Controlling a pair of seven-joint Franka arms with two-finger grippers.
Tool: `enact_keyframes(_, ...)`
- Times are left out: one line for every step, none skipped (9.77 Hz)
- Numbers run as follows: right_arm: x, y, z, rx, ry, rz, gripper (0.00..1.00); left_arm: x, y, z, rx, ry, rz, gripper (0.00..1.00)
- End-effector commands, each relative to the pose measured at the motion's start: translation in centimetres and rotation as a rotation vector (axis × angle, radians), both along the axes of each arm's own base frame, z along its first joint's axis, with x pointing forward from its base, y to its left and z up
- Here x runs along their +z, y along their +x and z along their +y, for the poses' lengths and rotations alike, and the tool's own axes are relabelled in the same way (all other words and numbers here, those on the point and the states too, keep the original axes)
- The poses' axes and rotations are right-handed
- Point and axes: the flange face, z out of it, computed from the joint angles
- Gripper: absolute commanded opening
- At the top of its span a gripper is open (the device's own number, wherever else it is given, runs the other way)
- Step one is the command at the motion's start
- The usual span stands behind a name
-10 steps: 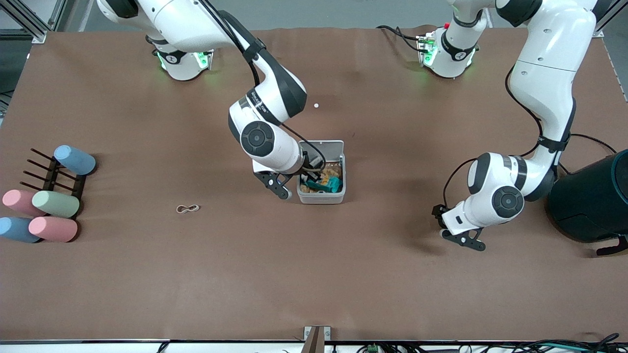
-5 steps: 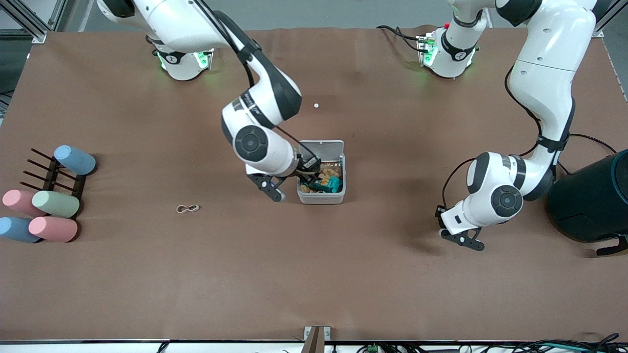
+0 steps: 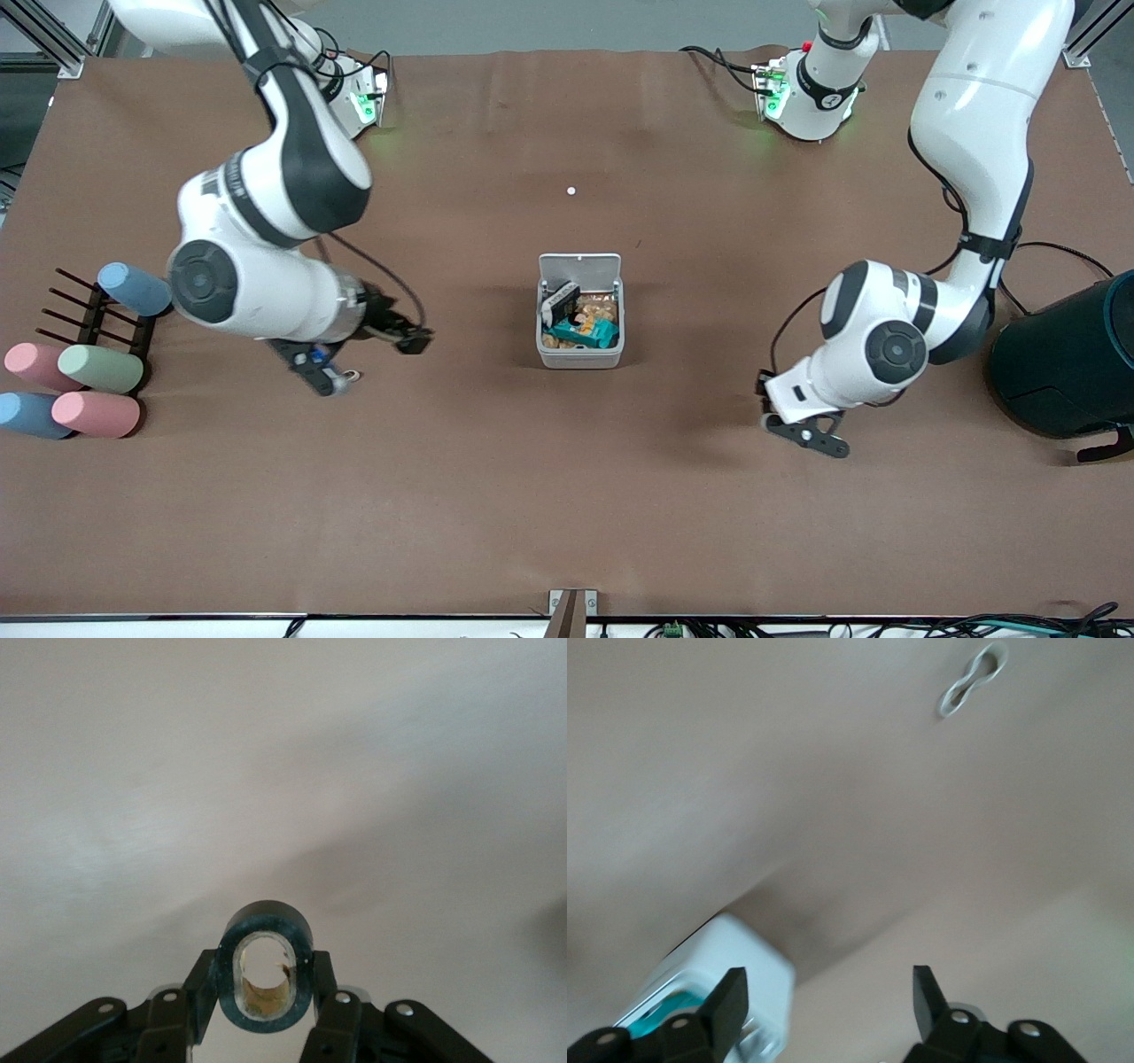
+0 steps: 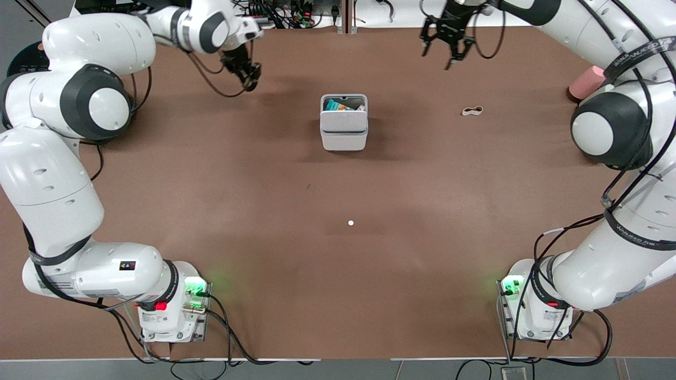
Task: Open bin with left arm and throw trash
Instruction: 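Carry the tape over the bin with the left gripper while the right reaches the clip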
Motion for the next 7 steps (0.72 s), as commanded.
enact_keyframes(-7.1,-1.5,-3.2,-0.001,-0.075,-0.006,0.99,2.6,-2.5,-7.0,0.102,-0.054,0.027,0.04)
enact_keyframes(-9.5,-2.3,-5.8,-0.051,-0.073,-0.050,0.99,3.2,-4.6,-11.1,0.158,-0.065,0.043,0.03)
enact_keyframes(-11.5,-2.5,-8.1,-0.096,-0.072,-0.090,0.99,3.4,-6.8,-15.0,0.173,-0.058,0.042,0.04)
enact_keyframes(-13.2,-2.7,-9.5,-0.125,-0.074,-0.117,0.99,4.1,-8.5,-18.4,0.191,-0.058,0.035,0.04)
enact_keyframes(-14.9,-3.3,-10.8,-0.151,-0.075,-0.147,0.99,3.8,-9.8,-20.1,0.201,-0.048,0.037,0.04)
enact_keyframes(-16.0,-3.6,-11.3,-0.170,-0.072,-0.206,1.00,3.5,-10.4,-20.9,0.222,-0.035,0.032,0.04)
enact_keyframes(-16.9,-3.2,-12.1,-0.223,-0.076,-0.240,1.00,3.2,-10.8,-21.2,0.231,-0.017,0.024,0.04)
